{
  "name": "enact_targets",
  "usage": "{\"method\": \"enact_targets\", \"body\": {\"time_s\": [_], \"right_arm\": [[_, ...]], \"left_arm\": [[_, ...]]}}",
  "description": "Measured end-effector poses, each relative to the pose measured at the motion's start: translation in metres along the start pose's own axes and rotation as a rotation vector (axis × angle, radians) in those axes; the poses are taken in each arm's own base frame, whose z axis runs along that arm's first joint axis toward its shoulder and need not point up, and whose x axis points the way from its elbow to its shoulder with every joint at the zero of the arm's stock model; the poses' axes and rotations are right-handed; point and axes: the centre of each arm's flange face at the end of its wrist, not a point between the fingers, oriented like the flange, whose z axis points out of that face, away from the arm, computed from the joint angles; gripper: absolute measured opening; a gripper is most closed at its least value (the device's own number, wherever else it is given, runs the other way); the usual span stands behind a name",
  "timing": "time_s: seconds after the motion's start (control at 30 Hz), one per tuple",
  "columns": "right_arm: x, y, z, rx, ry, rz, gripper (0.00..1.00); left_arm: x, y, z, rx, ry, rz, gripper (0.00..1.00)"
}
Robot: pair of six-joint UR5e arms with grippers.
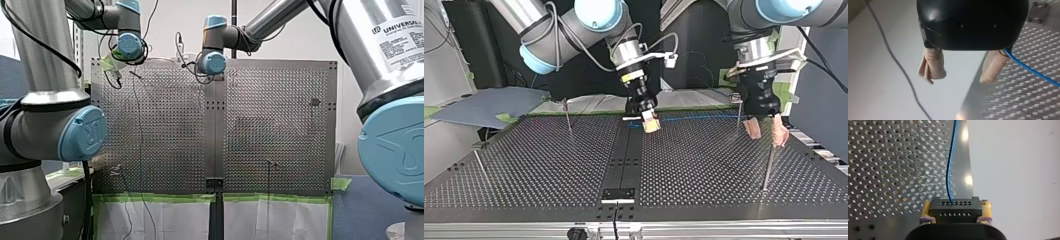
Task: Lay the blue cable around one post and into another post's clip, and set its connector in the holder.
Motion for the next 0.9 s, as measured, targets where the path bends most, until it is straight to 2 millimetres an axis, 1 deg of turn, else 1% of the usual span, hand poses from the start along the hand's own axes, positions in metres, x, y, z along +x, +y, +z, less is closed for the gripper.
{"method": "enact_targets", "body": {"time_s": [0.1,0.2,0.27,0.5,0.67,0.8,0.9], "right_arm": [[-0.011,-0.004,0.005,0.004,-0.025,-0.006,0.02],[-0.013,-0.008,0.009,0.009,-0.026,-0.004,0.02],[-0.011,-0.01,0.011,0.013,-0.021,-0.003,0.02],[0.007,-0.019,0.02,0.026,0.017,0.005,0.02],[0.012,-0.03,0.026,0.046,0.038,0.009,0.02],[0.012,-0.041,0.032,0.06,0.046,0.012,0.02],[0.012,-0.048,0.036,0.069,0.05,0.017,0.02]], "left_arm": [[-0.013,0.004,0.011,-0.009,-0.03,-0.006,1.0],[-0.024,0.008,0.021,-0.018,-0.055,-0.011,1.0],[-0.03,0.012,0.026,-0.018,-0.065,-0.016,1.0],[-0.042,0.029,0.043,-0.015,-0.078,-0.012,1.0],[-0.043,0.041,0.055,-0.018,-0.072,0.013,1.0],[-0.035,0.051,0.069,-0.015,-0.049,0.036,1.0],[-0.031,0.052,0.076,0.001,-0.034,0.039,1.0]]}}
